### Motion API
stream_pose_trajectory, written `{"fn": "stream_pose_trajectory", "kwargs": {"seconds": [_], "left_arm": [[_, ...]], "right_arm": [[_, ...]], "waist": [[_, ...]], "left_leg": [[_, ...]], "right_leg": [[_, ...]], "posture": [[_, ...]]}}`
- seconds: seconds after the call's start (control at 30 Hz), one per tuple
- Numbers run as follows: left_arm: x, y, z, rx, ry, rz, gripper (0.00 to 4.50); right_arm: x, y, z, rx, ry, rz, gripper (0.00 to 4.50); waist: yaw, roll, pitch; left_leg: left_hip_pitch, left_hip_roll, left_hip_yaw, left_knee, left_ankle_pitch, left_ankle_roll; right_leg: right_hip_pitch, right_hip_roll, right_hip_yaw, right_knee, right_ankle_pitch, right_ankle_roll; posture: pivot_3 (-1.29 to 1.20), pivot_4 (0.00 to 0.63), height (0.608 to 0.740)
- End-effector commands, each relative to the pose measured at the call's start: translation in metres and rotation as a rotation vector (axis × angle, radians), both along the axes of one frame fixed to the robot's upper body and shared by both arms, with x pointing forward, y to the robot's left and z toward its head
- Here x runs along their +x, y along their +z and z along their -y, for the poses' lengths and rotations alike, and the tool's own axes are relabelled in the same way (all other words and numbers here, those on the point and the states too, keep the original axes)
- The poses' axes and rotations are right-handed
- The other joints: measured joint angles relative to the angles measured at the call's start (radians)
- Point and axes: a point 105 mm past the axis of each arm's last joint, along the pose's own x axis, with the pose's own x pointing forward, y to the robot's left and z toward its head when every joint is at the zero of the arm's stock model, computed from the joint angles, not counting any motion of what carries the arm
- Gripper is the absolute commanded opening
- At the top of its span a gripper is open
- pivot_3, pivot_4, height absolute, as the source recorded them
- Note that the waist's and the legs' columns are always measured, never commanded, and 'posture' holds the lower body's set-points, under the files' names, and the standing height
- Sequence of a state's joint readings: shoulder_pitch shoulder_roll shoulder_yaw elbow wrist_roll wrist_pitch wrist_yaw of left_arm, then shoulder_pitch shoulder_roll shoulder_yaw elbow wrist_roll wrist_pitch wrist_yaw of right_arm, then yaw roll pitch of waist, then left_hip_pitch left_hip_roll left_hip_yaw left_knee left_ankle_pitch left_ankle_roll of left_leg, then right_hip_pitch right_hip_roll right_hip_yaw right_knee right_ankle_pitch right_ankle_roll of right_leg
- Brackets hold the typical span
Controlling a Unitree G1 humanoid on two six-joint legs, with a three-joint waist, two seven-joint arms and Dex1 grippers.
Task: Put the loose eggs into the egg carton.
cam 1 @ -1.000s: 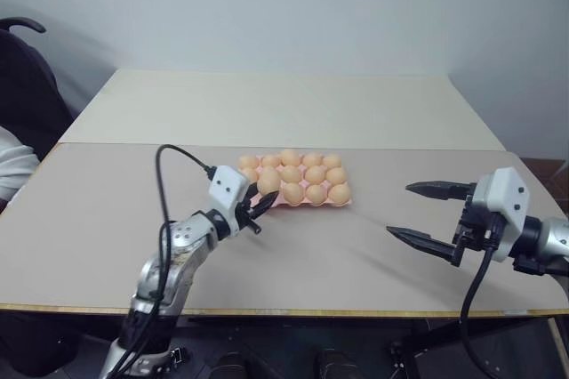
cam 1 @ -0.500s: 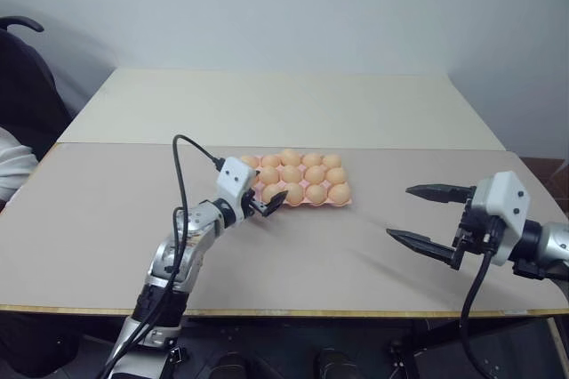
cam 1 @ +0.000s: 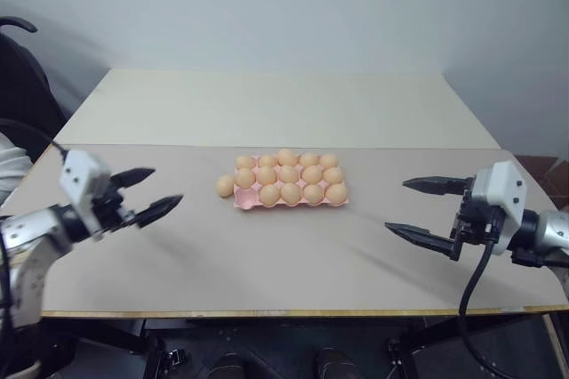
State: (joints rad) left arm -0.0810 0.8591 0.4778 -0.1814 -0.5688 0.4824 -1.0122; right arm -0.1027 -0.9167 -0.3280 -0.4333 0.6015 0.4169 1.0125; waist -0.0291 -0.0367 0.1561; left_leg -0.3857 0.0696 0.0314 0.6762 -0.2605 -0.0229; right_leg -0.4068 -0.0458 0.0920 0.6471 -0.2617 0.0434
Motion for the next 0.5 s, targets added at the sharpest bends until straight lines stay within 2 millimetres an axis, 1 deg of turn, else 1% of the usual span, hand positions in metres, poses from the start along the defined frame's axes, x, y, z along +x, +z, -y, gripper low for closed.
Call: {"fn": "stream_pose_trajectory", "kwargs": {"seconds": [0.03,0.17,0.3,0.4,0.5], "left_arm": [[-0.018,0.014,-0.015,0.014,-0.026,0.026,4.43],[-0.025,0.007,-0.027,0.016,0.019,0.010,4.43],[-0.026,-0.002,-0.026,0.020,0.037,-0.003,4.43],[-0.017,-0.009,-0.021,0.021,0.050,-0.010,4.43],[0.000,-0.017,-0.013,0.022,0.057,-0.013,4.43]], "right_arm": [[0.001,0.009,0.001,-0.023,0.027,0.036,4.50],[0.004,0.010,0.001,-0.030,0.042,0.033,4.50],[0.005,0.011,0.000,-0.031,0.050,0.033,4.50],[0.006,0.011,-0.001,-0.029,0.050,0.036,4.50],[0.006,0.012,-0.002,-0.026,0.051,0.039,4.50]], "waist": [[0.005,0.000,0.000],[0.012,0.000,0.000],[0.016,0.000,0.000],[0.017,0.000,0.000],[0.021,0.000,0.000]], "left_leg": [[0.000,0.000,0.000,0.000,0.000,0.000],[0.000,0.000,0.000,0.000,0.000,0.000],[0.000,0.001,0.000,0.000,0.000,0.000],[0.000,0.001,0.000,0.000,0.000,0.000],[0.000,0.000,0.000,0.000,0.000,0.000]], "right_leg": [[-0.001,0.000,0.000,0.000,0.000,0.000],[-0.001,0.000,0.000,0.000,0.000,0.000],[-0.001,0.000,0.000,0.000,0.000,0.000],[-0.001,0.000,0.000,0.000,0.000,0.000],[-0.001,0.000,0.000,0.001,0.000,-0.001]], "posture": [[0.00,0.150,0.740],[0.00,0.150,0.740],[0.00,0.150,0.740],[0.00,0.150,0.740],[0.00,0.150,0.740]]}}
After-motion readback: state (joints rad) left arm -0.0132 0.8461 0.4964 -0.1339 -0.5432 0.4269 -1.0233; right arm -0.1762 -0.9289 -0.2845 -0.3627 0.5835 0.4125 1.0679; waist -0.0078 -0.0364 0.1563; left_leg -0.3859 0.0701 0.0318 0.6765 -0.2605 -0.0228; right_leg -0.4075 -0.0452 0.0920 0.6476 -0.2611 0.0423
